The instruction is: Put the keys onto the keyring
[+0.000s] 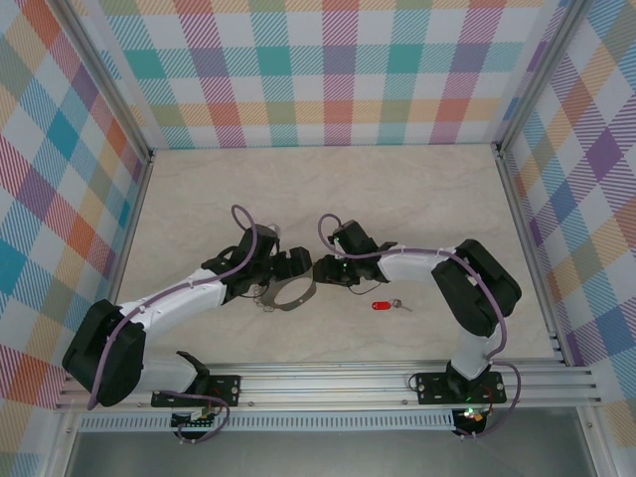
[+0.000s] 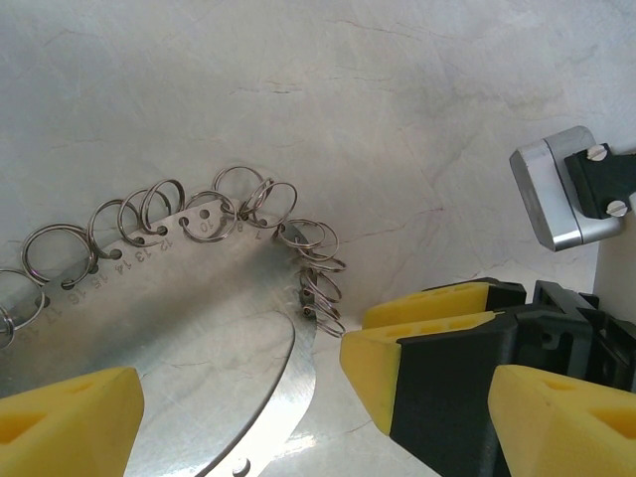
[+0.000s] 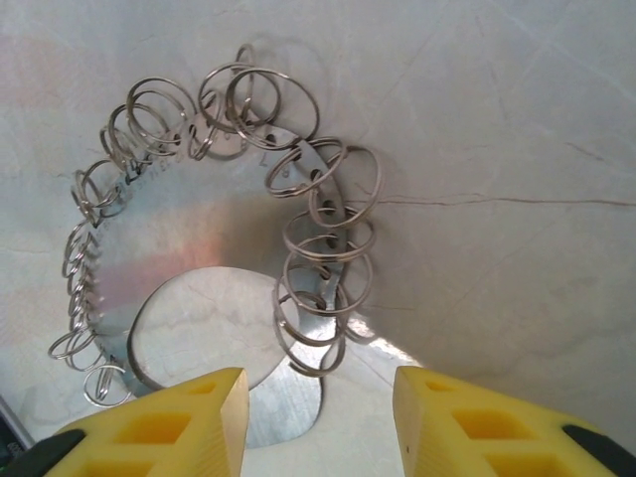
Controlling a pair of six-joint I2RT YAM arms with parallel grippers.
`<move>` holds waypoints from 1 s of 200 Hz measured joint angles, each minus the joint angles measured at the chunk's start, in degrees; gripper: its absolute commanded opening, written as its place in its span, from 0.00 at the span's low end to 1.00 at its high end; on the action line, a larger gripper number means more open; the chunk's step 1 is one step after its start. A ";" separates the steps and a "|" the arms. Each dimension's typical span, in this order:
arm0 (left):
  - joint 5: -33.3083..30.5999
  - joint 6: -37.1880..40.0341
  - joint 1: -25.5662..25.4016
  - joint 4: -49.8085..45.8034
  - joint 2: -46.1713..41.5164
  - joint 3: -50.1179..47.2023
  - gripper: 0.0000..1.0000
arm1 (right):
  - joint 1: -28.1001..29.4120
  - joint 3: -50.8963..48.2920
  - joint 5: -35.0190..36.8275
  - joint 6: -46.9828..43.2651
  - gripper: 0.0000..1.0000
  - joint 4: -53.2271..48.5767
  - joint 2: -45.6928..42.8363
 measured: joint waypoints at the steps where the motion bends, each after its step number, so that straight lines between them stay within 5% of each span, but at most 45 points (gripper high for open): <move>1: 0.00 0.00 0.00 0.00 0.00 0.00 0.90 | 0.00 0.02 -0.02 0.00 0.42 -0.02 0.02; 200: 0.00 0.00 0.00 -0.02 0.00 0.00 0.90 | -1.66 1.22 0.04 -0.11 0.38 0.31 1.70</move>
